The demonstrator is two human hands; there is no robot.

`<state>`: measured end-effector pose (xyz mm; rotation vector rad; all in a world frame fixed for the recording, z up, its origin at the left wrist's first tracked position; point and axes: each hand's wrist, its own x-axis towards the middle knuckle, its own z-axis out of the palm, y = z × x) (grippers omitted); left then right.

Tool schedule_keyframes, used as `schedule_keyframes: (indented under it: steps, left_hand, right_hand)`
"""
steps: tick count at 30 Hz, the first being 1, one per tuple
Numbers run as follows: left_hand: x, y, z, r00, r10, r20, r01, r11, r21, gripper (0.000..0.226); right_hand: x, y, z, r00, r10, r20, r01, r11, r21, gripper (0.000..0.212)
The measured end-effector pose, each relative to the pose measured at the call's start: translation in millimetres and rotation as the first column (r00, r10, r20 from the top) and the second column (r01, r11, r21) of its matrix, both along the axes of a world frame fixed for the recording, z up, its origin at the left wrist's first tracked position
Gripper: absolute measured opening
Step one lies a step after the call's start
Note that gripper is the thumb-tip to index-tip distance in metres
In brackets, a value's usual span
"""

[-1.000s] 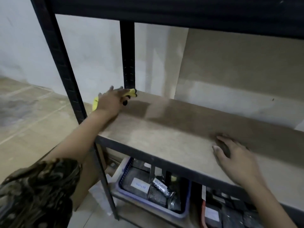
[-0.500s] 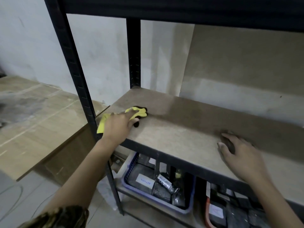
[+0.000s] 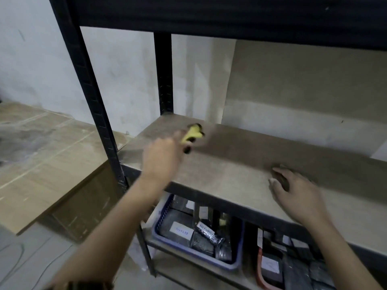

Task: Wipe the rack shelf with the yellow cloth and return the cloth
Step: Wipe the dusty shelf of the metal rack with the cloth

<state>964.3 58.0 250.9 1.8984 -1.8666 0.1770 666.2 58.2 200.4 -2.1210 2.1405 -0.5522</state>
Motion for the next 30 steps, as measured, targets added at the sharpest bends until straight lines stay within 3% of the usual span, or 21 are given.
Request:
schedule_keyframes:
  steps: [2, 6, 9, 13, 21, 25, 30]
  left_hand:
    - [36.3, -19.8, 6.1, 0.997, 0.075, 0.028, -0.072, 0.993, -0.094, 0.042]
    - [83.2, -39.8, -16.6, 1.000, 0.002, -0.020, 0.001, 0.985, 0.172, 0.038]
    - [81.0, -32.0, -30.7, 0.999, -0.050, -0.016, 0.052, 0.987, 0.153, 0.039]
    - [32.2, -4.6, -38.9, 0.989, -0.143, -0.044, 0.146, 0.984, 0.102, 0.037]
    - [-90.2, 38.4, -41.3, 0.915, -0.403, -0.017, 0.399, 0.898, 0.187, 0.042]
    - [-61.3, 5.9, -11.6, 0.961, -0.255, -0.107, 0.261, 0.964, 0.052, 0.034]
    - [6.3, -64.4, 4.5, 0.974, 0.032, -0.226, -0.049, 0.996, -0.071, 0.031]
  right_hand:
    - [0.6, -0.4, 0.4, 1.000, -0.005, 0.006, 0.005, 1.000, -0.002, 0.042]
    - [0.7, -0.5, 1.0, 1.000, -0.008, 0.004, 0.008, 1.000, -0.010, 0.042]
    - [0.9, 0.1, 1.1, 1.000, -0.006, 0.005, 0.006, 1.000, -0.013, 0.043]
    - [3.5, 0.7, 2.0, 1.000, -0.014, -0.009, 0.014, 1.000, -0.015, 0.043]
    - [6.0, 4.7, 5.2, 1.000, -0.015, 0.019, 0.015, 1.000, -0.005, 0.041]
    - [4.8, 7.3, 5.5, 0.998, -0.007, 0.068, 0.007, 1.000, 0.005, 0.040]
    - [6.1, 5.5, 6.5, 0.998, -0.013, 0.060, 0.014, 1.000, -0.011, 0.038]
